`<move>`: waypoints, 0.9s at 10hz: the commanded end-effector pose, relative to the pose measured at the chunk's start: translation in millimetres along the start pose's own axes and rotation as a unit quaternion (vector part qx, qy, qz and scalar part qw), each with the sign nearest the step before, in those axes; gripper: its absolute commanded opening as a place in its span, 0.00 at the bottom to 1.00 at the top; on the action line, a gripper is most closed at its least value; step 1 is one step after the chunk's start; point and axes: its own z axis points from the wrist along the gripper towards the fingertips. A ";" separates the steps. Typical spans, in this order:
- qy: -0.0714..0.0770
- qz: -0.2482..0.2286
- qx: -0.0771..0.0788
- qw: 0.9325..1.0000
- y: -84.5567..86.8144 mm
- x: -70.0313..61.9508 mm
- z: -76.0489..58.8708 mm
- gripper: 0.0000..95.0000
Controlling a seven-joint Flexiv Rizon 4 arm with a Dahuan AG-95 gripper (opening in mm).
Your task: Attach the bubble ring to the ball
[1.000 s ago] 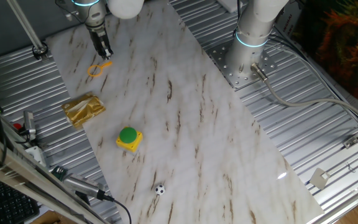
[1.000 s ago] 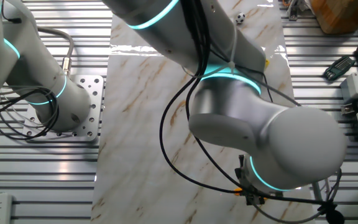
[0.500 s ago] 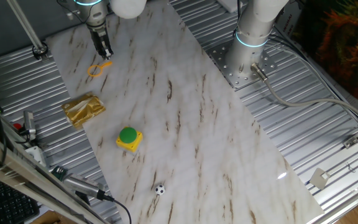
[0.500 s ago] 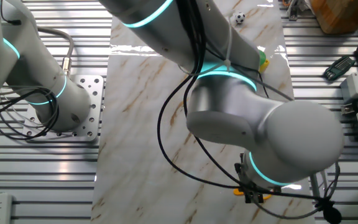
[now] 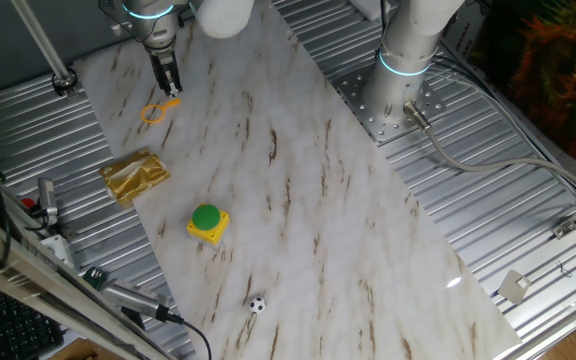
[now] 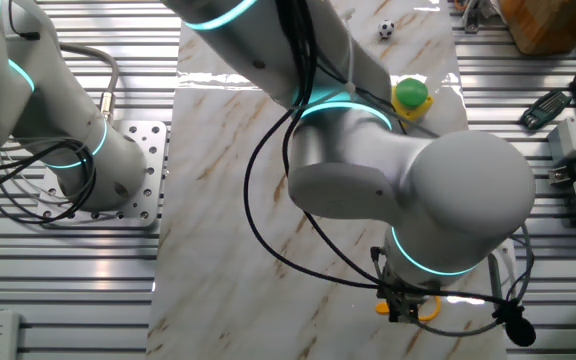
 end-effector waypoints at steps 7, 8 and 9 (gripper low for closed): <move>0.001 -0.017 -0.012 1.000 -5.7 -5.5 9.5 0.00; 0.000 -0.018 -0.013 1.000 -7.5 -6.1 10.5 0.00; 0.001 -0.021 -0.014 1.000 -10.7 -7.3 10.5 0.00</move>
